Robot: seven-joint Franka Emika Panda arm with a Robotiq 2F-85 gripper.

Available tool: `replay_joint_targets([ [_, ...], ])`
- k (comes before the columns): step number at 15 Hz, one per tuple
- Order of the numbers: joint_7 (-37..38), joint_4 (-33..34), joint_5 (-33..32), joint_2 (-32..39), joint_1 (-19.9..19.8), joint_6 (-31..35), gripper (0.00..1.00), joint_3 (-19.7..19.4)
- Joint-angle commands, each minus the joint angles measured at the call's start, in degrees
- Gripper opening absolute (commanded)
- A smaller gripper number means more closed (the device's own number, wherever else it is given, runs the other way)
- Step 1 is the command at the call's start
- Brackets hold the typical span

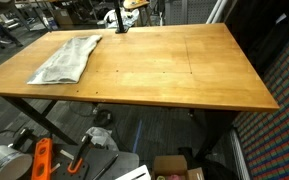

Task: Fold the cloth

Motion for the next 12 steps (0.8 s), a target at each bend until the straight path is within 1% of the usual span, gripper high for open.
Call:
replay_joint_targets([
  [1,-7.28,-4.40,0.88,-2.94,1.63,1.24,1.00,3.96],
  [3,-10.70,-6.33,0.43,-3.44,3.02,1.17,1.00,5.96],
  [5,-13.83,-8.49,-0.79,-3.55,4.82,1.83,1.00,6.89],
  [9,-14.16,-12.24,-2.09,-3.37,7.67,2.58,1.00,6.43],
  [12,-14.79,-14.98,-2.00,-3.54,8.00,2.76,1.00,6.63],
])
